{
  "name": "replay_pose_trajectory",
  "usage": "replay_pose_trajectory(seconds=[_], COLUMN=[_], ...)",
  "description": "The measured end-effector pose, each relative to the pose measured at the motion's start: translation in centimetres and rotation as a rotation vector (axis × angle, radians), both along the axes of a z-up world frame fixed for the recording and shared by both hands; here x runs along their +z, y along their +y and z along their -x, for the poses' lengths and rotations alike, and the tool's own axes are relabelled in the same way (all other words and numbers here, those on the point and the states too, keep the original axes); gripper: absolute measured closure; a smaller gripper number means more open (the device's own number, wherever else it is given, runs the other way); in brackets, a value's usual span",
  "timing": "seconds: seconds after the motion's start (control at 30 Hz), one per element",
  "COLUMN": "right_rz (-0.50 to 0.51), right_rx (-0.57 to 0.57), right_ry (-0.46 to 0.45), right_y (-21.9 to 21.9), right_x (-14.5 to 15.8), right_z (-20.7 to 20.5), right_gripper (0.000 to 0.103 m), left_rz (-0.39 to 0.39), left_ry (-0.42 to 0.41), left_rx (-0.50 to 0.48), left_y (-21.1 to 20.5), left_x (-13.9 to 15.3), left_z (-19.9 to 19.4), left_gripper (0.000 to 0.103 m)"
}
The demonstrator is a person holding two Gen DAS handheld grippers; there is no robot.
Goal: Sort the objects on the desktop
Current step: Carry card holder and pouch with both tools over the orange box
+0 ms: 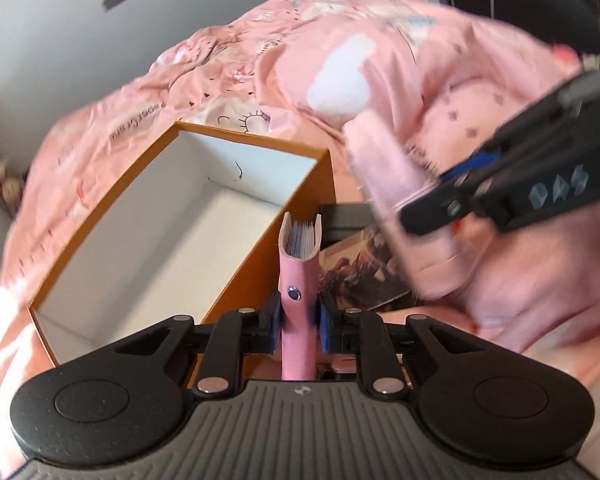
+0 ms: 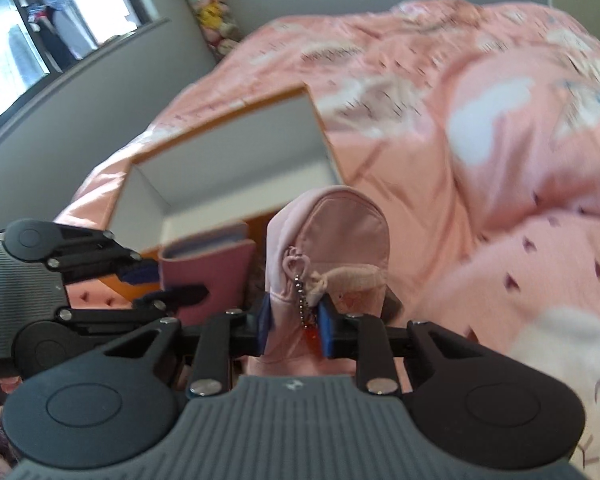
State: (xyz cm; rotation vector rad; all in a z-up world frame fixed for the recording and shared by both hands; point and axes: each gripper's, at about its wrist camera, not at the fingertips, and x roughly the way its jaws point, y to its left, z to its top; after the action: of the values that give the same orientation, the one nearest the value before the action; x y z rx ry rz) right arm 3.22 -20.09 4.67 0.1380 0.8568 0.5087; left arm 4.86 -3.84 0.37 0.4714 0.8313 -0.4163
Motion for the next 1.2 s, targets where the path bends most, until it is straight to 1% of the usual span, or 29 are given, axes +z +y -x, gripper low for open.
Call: replay_pose_trajectory(seconds=[0.1,0.2,0.33,0.4,0.47,0.57,0.7,0.83,0.9,0.97,1.07,1.13,1.2], right_rz=[0.005,0.02,0.028,0.035,0.045,0.07,0.098,0.108,0.09,0.043,-0.036,-0.045,-0.032], right_rx=[0.037,0.061,0.102,0.119,0.13,0.134,0.147,0.196,0.227,0.259,0.298,0.318,0.346], right_ry=[-0.033,-0.076,-0.172,-0.218,-0.264,-0.326,-0.387,-0.404,-0.391,-0.341,-0.246,-0.22,-0.204], right_y=[1.3,2.5,4.0,4.8,5.6,6.7,8.1,9.0,9.1,9.0,9.0,9.4,10.1], right_x=[0.7,1.4,3.0,3.7,4.2,4.5,4.6,4.7,4.9,4.9,4.5,3.9,3.3], right_z=[0.0,-0.1,0.6,0.9,1.0,0.9,0.1,-2.1,-3.7,-5.9,-9.1,-10.5,-11.5], right_gripper=[0.078,0.08,0.081,0.082,0.082,0.082,0.082,0.082,0.082,0.082,0.082,0.082,0.082], left_rz=[0.101,0.174,0.295,0.344,0.369,0.372,0.398,0.466,0.493,0.514,0.553,0.563,0.56], left_ry=[0.043,0.064,0.078,0.072,0.057,0.024,0.008,0.022,0.032,0.044,0.09,0.124,0.16], left_rx=[0.062,0.12,0.175,0.201,0.228,0.27,0.333,0.41,0.453,0.495,0.553,0.584,0.614], left_y=[1.6,3.2,5.4,6.3,7.0,8.0,9.8,12.3,13.4,14.6,16.3,17.2,17.7], left_x=[1.5,3.0,5.0,5.9,6.7,7.4,7.6,7.5,7.1,6.3,4.6,3.3,1.9], left_z=[-0.2,-0.9,-1.4,-1.6,-1.8,-2.4,-3.7,-5.4,-6.4,-7.3,-8.6,-9.3,-9.8], left_gripper=[0.082,0.082,0.082,0.082,0.082,0.082,0.082,0.082,0.082,0.083,0.083,0.083,0.083])
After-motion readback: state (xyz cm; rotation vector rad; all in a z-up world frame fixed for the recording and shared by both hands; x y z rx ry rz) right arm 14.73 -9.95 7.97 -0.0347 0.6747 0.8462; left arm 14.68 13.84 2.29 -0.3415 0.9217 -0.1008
